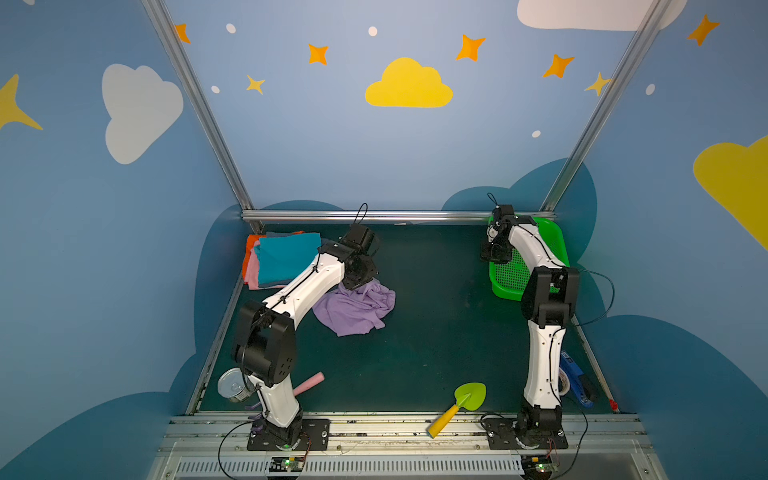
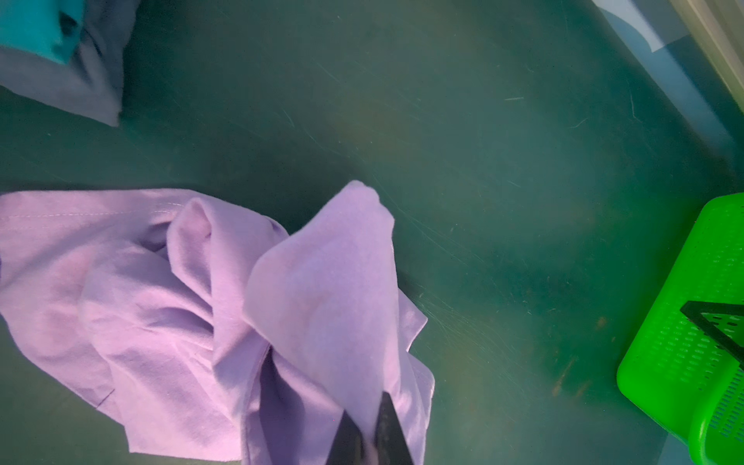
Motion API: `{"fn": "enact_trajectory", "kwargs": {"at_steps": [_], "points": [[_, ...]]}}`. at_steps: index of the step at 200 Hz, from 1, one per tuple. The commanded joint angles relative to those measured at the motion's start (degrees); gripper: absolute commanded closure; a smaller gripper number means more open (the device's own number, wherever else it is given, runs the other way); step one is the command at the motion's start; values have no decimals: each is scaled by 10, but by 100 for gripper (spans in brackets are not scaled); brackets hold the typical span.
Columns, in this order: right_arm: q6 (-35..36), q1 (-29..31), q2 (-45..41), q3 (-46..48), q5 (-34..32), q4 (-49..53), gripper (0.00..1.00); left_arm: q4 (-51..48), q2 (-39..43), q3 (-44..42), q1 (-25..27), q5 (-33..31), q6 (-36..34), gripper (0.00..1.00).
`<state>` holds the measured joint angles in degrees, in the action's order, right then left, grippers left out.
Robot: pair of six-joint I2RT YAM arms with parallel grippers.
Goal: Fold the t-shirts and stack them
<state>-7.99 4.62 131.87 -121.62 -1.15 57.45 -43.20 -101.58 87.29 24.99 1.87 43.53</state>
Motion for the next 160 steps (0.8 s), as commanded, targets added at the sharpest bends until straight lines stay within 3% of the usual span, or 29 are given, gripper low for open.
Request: {"fn": "enact_trajectory", "kwargs": {"at_steps": [1, 34, 52, 61, 71, 77, 84, 112, 160], "points": [[-15, 23, -112, 34, -23, -2, 49, -14, 27, 2, 10, -6, -1, 88], [-11, 59, -214, 138, -42, -42, 46, -9, 62, -26, 21, -20, 1, 88], [13, 76, -232, 205, -24, -82, 52, -5, 79, -43, 21, -27, 3, 88], [25, 81, -230, 232, -14, -98, 67, -6, 84, -48, 21, -31, 4, 88], [24, 84, -216, 237, -4, -88, 92, -8, 88, -50, 21, -35, 3, 88], [-7, 84, -202, 226, -11, -68, 100, -10, 88, -50, 21, -36, 2, 88], [-34, 84, -180, 206, -25, -33, 100, -12, 87, -49, 21, -37, 1, 88], [-35, 84, -114, 169, -53, 18, 100, -16, 81, -43, 19, -37, 1, 88], [-51, 71, -74, 164, -75, 32, 100, -13, 74, -43, 19, -39, 0, 89]]}}
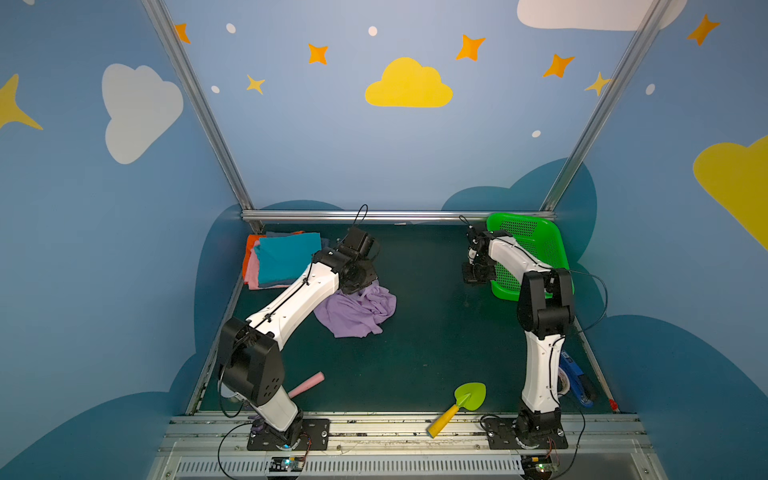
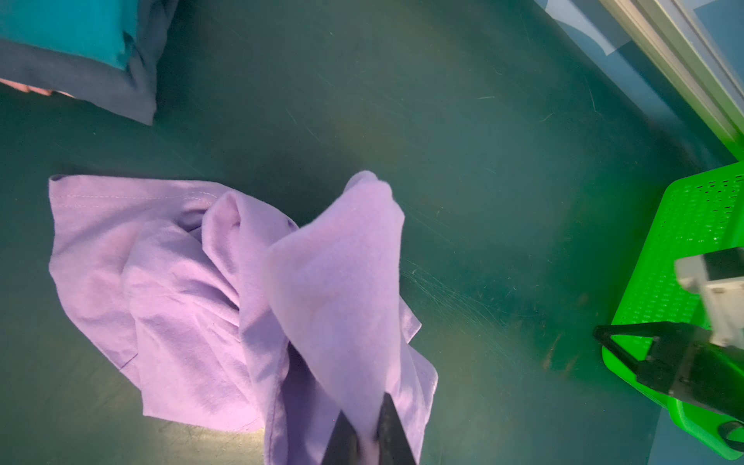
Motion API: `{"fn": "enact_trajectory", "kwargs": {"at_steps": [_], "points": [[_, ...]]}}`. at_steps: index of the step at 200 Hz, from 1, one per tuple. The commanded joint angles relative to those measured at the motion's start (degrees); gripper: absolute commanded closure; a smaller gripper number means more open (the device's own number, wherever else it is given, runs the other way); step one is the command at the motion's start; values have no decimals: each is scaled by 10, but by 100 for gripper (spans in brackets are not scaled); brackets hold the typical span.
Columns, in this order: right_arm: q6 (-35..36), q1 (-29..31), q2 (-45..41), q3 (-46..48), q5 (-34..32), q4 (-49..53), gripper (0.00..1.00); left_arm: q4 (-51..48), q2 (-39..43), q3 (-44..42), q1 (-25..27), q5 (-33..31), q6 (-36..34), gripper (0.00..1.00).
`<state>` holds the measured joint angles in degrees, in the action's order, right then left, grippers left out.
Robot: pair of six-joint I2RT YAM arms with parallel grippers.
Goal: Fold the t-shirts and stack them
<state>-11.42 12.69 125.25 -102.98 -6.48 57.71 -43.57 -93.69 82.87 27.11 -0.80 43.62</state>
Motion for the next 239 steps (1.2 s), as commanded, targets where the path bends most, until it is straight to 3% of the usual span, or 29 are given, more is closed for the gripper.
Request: {"fn": "enact_trajectory", "kwargs": {"at_steps": [1, 46, 135, 239], "points": [[-17, -9, -8, -22, -23, 29, 100, -10, -5, 1, -2, -12, 0, 89], [-28, -32, -11, -10, -60, 32, 100, -9, -9, 2, -3, -10, -3, 89], [-22, -55, -20, -6, -75, 34, 100, -8, -11, 4, -3, -9, -4, 89], [-31, -78, -57, 27, -30, 28, 100, -5, -23, 7, -5, -4, -7, 89]]}}
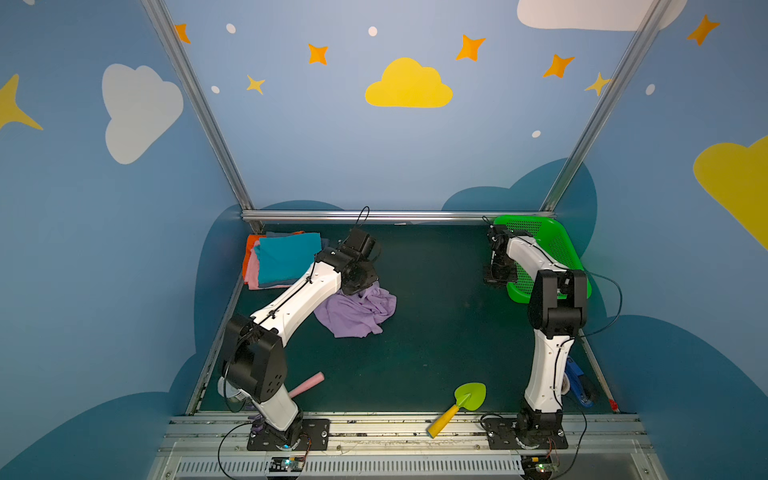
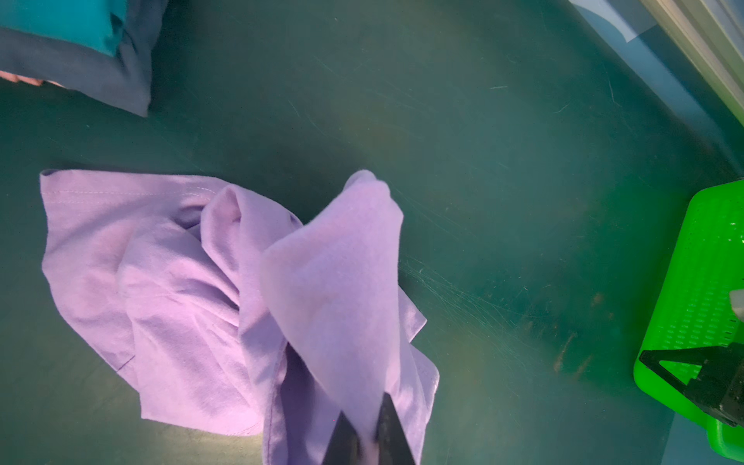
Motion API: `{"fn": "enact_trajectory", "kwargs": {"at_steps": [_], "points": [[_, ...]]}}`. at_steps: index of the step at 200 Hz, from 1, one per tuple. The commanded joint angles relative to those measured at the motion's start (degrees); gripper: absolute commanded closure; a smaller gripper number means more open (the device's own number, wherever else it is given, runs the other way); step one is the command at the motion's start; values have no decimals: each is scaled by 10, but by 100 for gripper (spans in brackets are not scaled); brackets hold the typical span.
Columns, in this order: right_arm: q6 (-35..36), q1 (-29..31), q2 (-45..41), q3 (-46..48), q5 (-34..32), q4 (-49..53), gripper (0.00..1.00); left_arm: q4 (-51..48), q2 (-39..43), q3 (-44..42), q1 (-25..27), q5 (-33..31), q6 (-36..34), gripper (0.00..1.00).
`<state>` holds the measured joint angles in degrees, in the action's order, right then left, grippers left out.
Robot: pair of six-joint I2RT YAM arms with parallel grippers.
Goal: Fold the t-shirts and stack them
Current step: 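Lift the lavender shirt with the left gripper while the right gripper approaches it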
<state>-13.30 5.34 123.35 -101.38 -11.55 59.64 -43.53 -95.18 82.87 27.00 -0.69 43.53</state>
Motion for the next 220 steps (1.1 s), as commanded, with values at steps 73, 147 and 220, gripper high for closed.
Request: {"fn": "enact_trajectory", "kwargs": {"at_steps": [73, 147, 220], "points": [[-15, 45, -126, 34, 140, -14, 100, -3, 1, 10, 0, -2, -3, 89], [-14, 151, -306, 139, 304, -172, 61, -42, 19, 158, 20, 29, -33, 93], [-18, 219, -451, 240, 303, -354, 9, -30, 17, 433, 24, 116, -30, 93]]}}
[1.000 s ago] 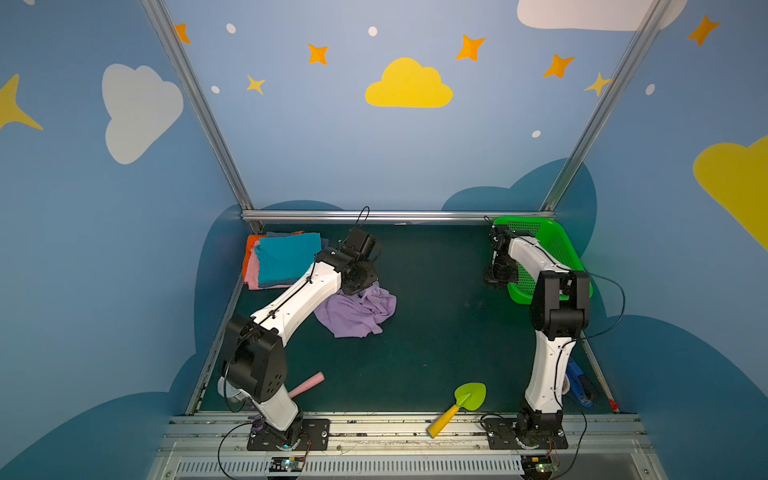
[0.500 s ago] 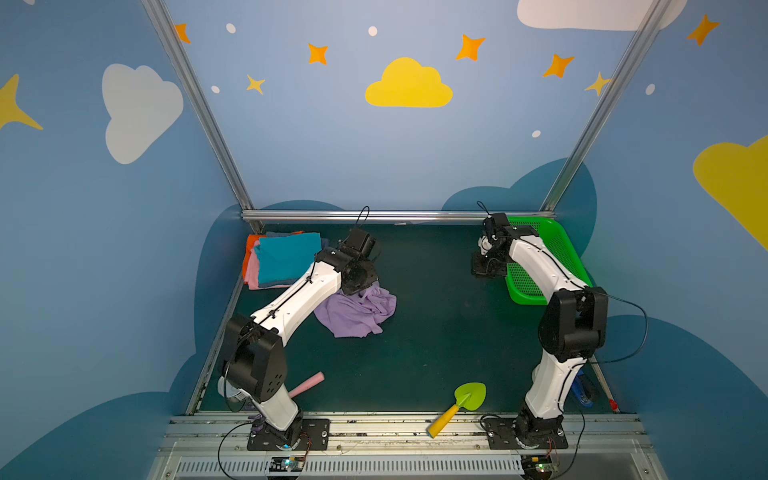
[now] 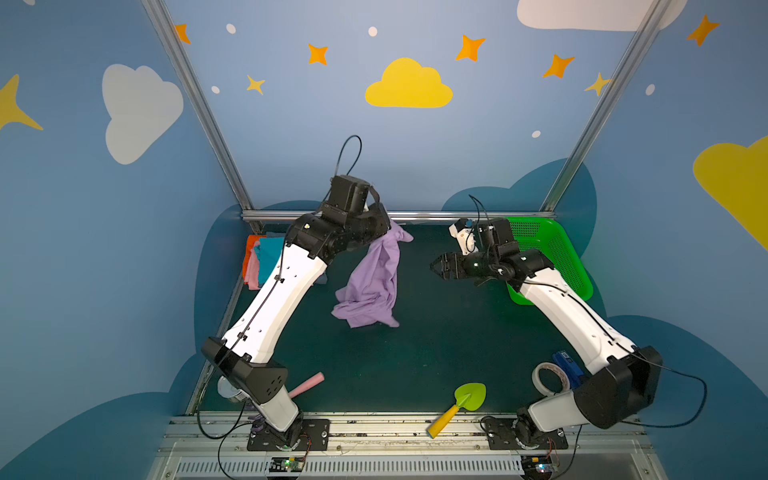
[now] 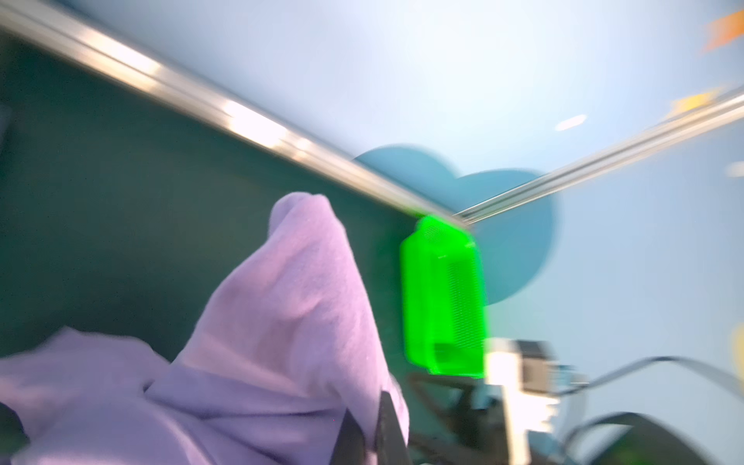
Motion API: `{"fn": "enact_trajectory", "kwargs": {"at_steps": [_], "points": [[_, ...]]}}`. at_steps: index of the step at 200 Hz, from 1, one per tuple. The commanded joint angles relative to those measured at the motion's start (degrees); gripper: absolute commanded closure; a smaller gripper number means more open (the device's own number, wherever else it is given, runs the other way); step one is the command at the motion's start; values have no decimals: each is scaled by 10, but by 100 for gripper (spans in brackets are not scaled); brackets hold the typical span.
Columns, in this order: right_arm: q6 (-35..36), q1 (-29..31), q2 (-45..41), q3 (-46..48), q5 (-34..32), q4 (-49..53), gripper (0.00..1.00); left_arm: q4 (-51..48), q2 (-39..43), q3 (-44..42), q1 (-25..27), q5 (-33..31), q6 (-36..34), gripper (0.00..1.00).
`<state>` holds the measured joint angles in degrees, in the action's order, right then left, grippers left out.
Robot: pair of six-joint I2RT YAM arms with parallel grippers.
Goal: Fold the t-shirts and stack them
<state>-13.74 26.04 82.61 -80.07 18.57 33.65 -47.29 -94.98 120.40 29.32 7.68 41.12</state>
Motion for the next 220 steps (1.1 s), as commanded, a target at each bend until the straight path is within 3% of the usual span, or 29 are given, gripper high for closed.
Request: {"fn": "enact_trajectory", "kwargs": {"at_steps": [1, 32, 60, 69, 80, 88, 107, 120, 141, 163, 177, 185, 204, 220], "points": [[-16, 13, -46, 28, 1, -97, 9, 8, 16, 60, 1, 32, -7, 93], [-31, 43, -78, 63, -45, -148, 9, 11, 59, 38, -6, 3, -17, 90], [-29, 51, -87, 81, -84, -154, 9, 58, 162, -175, -32, -76, -8, 79], [-31, 51, -91, 91, -98, -161, 9, 67, 197, -260, -49, -96, 5, 62], [-21, 49, -94, 103, -96, -163, 9, 56, 229, -351, -78, -115, 27, 31], [-19, 48, -95, 111, -101, -169, 9, 44, 245, -411, -100, -117, 42, 22], [-38, 44, -89, 121, -165, -156, 9, 35, 265, -505, -123, -110, 40, 19], [-45, 36, -80, 125, -197, -147, 9, 50, 265, -538, -119, -90, 33, 26], [-65, 15, -67, 123, -221, -118, 10, 73, 224, -530, -88, -86, 19, 35], [-89, -20, -42, 120, -244, -66, 17, 78, 135, -450, -32, -113, -17, 36], [-98, -51, -21, 123, -213, -40, 35, 80, 63, -386, -4, -104, -38, 34], [-100, -71, -6, 129, -182, -33, 52, 80, 19, -350, 8, -94, -45, 34], [-107, -96, 29, 127, -154, -3, 78, 74, -77, -272, 32, -67, -61, 36], [-98, -103, 66, 104, -158, 39, 77, 74, -147, -223, 53, -70, -77, 37]]}}
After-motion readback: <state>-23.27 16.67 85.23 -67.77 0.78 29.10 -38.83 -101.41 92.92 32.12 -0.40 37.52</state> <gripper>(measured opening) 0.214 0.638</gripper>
